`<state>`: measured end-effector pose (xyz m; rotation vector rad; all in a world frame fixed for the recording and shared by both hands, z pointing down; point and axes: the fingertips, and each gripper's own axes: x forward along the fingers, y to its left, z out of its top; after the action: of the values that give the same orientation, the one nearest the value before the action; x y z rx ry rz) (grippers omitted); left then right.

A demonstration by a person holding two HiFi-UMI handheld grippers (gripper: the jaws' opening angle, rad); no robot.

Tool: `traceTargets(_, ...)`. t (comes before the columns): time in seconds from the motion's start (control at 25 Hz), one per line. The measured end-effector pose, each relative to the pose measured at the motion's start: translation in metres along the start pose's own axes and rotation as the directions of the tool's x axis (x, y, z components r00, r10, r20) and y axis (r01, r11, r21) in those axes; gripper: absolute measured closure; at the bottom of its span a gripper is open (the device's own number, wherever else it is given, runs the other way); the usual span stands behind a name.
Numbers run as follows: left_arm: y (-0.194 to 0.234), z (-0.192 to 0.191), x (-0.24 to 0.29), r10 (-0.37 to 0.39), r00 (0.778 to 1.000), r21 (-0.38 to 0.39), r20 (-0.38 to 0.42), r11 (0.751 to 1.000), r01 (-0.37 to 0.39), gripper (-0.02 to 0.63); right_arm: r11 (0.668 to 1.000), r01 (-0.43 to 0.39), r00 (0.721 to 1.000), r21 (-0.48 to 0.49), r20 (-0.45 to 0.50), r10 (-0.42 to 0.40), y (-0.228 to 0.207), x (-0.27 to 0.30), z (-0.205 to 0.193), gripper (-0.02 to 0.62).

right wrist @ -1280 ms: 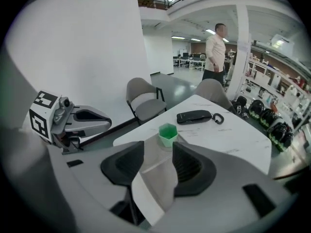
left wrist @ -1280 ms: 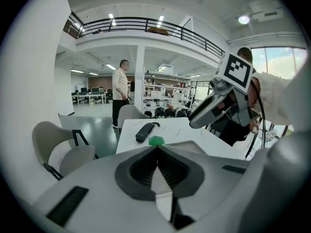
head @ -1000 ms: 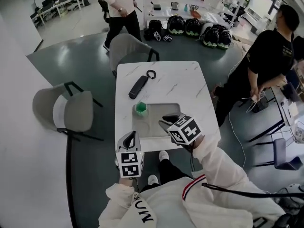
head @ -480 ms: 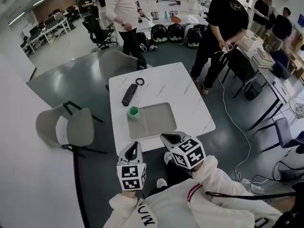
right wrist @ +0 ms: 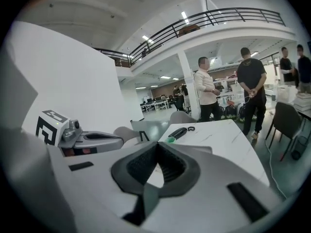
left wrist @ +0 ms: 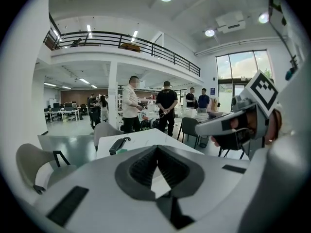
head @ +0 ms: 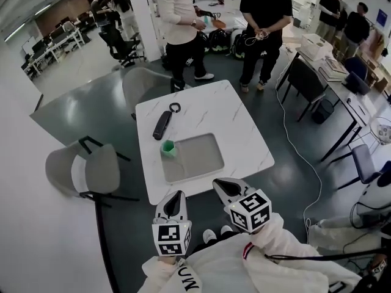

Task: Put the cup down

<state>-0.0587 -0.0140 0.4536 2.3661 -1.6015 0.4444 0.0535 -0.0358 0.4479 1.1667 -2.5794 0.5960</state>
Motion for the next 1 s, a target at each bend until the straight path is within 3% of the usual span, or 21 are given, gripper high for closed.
traceTargets(0.32,-0.013,0.021,0.001,-0.003,1.0,0.0,0.029,1.0,0.003,0.595,1.0,0.007,0.996,0.006,0.092,-0.007,-0.008,-0.016,0.02,0.589)
traceTargets(1.0,-0.032,0.025,0.02,0.034,0.999,-0.008,0.023,0.999,-0.034,0.595,1.0,-0.014,0.995,-0.013,0.103,0.015,-0.032,-0.024,0.023,0.589)
